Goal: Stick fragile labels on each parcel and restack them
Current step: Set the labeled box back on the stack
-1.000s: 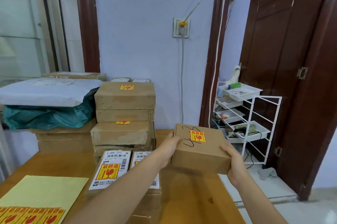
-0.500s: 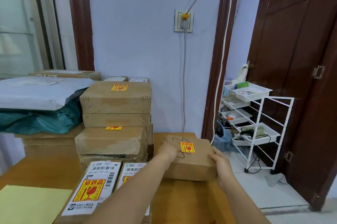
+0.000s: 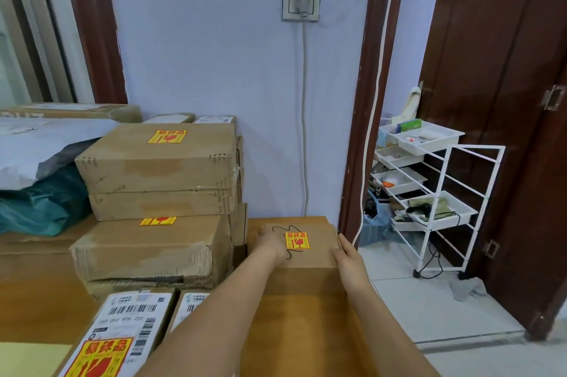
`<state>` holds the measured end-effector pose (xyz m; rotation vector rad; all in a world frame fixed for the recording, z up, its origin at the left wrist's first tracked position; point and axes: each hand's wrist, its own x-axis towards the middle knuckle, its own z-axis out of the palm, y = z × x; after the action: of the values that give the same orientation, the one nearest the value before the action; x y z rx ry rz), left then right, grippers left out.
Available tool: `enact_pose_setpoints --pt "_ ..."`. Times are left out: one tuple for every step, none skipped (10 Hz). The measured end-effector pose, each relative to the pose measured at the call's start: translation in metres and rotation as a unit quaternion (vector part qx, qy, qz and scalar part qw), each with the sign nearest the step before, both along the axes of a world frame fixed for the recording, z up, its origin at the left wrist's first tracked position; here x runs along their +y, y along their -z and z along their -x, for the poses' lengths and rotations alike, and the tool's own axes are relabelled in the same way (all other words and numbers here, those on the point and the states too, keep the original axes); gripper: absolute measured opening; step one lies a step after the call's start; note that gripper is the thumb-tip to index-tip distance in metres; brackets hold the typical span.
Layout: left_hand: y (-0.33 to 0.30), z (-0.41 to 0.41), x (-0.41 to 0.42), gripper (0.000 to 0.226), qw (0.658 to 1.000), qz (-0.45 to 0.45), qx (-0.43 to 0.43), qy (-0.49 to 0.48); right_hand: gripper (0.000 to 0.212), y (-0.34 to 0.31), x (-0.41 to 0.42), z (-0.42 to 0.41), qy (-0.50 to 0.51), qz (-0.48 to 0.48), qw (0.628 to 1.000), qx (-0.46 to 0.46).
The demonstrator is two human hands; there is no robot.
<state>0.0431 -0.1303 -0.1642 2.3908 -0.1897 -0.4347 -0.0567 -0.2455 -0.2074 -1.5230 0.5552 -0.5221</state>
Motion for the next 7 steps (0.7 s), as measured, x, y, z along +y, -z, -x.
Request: enact_pose_setpoints --pt "0.001 -0.012 0.001 0.046 1.0 0.013 -0.012 0.002 0.043 0.003 -0.005 -0.013 0.006 0.019 1.0 -0.007" --pt "-0.002 -0.022 -0.001 0.06 0.998 0.052 0.014 -0.026 0.038 0.007 -0.01 -0.028 0.026 0.017 0.999 -0.016" --pt "-0.003 -0.035 -0.004 0.067 0.995 0.08 0.02 -0.054 0.026 0.009 -0.014 -0.041 0.036 0.006 0.999 -0.016" --pt "-0.007 -0.037 -0.006 0.068 0.991 0.104 0.018 -0.083 0.018 0.01 -0.02 -0.055 0.041 0.008 0.999 -0.028" --pt "0.004 -0.055 -0.015 0.066 0.988 0.12 0.012 -0.098 0.017 0.011 -0.022 -0.067 0.057 0.01 0.998 -0.038" --pt "0.012 -0.067 -0.023 0.063 0.987 0.123 -0.006 -0.105 0.021 0.014 -0.026 -0.078 0.073 0.006 0.996 -0.042" --pt "0.01 -0.066 -0.026 0.058 0.984 0.13 -0.02 -0.119 0.024 0.015 -0.032 -0.088 0.075 0.004 0.996 -0.041"
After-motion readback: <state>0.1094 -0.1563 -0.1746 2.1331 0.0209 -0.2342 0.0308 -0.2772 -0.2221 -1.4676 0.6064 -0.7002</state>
